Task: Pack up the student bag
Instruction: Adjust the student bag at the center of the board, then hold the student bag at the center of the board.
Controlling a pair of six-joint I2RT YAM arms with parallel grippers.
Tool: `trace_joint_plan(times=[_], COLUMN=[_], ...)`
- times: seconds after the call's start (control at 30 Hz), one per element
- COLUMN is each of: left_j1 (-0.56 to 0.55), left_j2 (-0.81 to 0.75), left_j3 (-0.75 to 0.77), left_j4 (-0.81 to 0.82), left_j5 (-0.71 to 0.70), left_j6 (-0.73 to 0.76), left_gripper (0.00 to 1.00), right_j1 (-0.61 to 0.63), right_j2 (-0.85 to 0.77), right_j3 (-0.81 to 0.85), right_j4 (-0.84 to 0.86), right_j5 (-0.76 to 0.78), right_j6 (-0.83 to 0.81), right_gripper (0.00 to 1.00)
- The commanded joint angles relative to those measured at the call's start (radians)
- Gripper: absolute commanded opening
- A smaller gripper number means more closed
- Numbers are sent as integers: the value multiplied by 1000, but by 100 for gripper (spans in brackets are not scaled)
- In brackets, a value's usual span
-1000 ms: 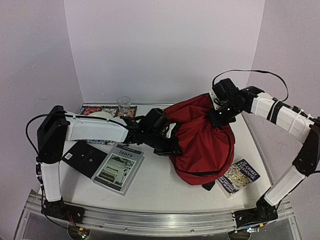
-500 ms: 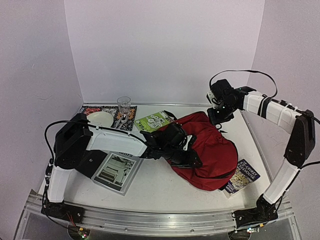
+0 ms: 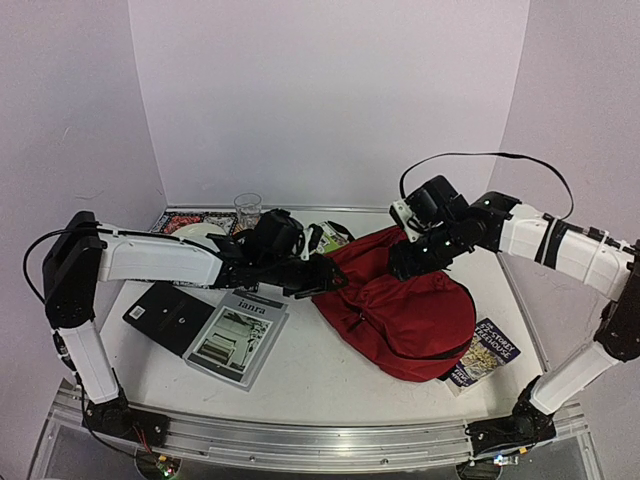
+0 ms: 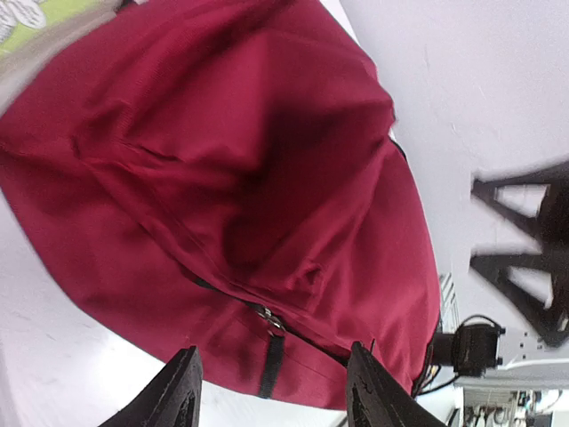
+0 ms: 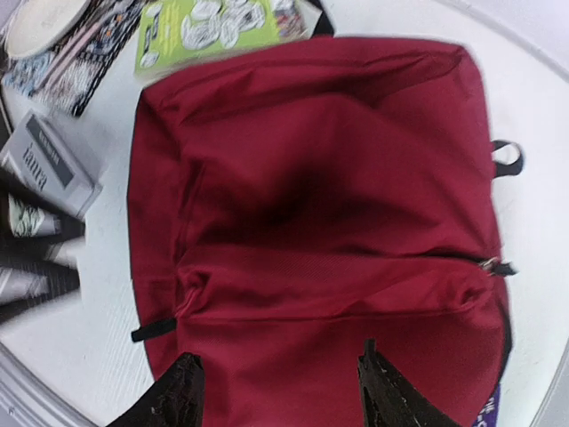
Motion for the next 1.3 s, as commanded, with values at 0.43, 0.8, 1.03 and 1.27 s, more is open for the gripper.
trace_joint_plan(times=[0.43, 0.8, 1.03, 1.27], left_j1=[45, 55, 55, 55], left_j2=[105, 161, 201, 247], left_j3=[68, 111, 140, 182], left_j4=[-6, -4, -4, 10], left_j5=[33, 76, 113, 145], left_j6=[-97, -165, -209, -262], left_gripper=[59, 59, 60, 61], right_j1=[148, 150, 149, 149], right_j2=[166, 245, 158, 52], right_j3=[-18, -39, -52, -106], right_j4=[-37, -22, -4, 72], right_j5=[-30, 60, 80, 34], right_j6=[108, 80, 56, 32], right_gripper=[69, 21, 0, 0])
